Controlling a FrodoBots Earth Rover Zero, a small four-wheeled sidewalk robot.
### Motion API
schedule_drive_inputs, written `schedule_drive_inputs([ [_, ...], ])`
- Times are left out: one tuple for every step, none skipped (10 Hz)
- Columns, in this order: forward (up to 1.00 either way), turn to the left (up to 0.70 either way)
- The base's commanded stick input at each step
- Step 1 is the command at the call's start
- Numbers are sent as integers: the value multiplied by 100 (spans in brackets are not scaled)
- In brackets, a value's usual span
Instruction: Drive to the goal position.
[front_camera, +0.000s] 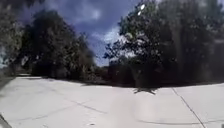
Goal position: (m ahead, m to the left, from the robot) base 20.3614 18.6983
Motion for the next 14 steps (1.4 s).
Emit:
schedule_drive_inputs([
  [85, 34],
  [85, 34],
  [85, 34],
  [85, 34],
  [85, 34],
  [85, 34],
  [85, 34],
  [85, 34],
  [85, 34],
  [85, 34],
  [85, 34],
  [85, 34],
  [85, 34],
  [85, 34],
])
